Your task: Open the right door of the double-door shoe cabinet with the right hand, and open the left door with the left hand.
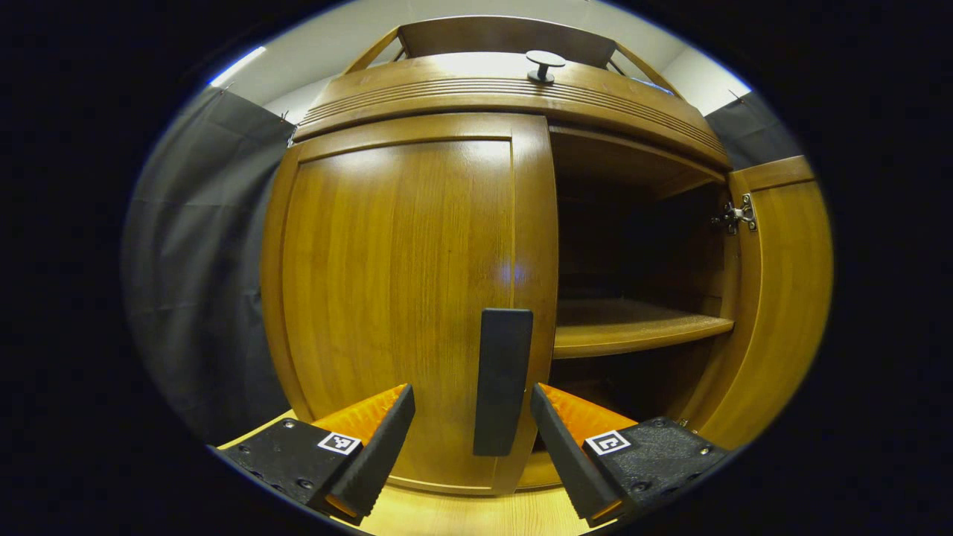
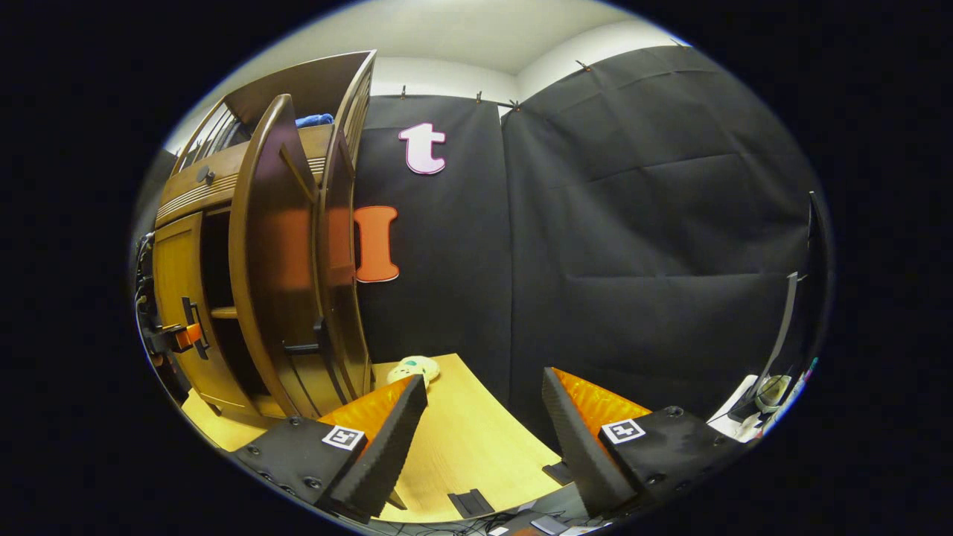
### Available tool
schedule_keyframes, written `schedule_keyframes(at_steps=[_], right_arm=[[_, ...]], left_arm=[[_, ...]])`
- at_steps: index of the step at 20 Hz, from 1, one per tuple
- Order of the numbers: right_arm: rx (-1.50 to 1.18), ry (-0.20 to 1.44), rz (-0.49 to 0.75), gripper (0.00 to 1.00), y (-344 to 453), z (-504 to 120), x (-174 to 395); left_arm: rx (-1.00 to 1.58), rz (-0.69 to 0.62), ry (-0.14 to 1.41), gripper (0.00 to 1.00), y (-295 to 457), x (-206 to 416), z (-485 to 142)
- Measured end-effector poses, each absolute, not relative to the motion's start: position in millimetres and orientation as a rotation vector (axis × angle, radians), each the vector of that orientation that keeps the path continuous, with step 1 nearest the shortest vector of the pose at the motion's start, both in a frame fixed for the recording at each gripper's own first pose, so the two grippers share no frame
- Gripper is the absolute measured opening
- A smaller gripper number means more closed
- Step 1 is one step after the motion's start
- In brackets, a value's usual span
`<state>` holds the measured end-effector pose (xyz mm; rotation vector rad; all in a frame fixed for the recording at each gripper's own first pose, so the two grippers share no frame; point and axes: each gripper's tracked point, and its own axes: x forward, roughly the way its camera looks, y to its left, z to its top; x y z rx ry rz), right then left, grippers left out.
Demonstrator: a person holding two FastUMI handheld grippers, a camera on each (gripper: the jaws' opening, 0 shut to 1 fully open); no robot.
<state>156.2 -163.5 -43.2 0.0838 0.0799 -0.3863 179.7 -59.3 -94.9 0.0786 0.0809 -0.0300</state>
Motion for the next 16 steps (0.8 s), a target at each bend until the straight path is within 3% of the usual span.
schedule_keyframes(at_steps=[3, 12, 16], right_arm=[[0.097, 0.078, -0.406, 0.95, -166, -43, 155], [0.104, 0.089, -0.413, 0.94, -159, -47, 156], [0.103, 0.088, -0.404, 0.94, -155, -47, 156]], left_arm=[[0.074, -0.057, 0.085, 0.92, -64, 193, -97], [0.08, -0.099, 0.08, 0.34, -74, 195, -101], [0.018, -0.102, 0.06, 0.25, -74, 191, -102]])
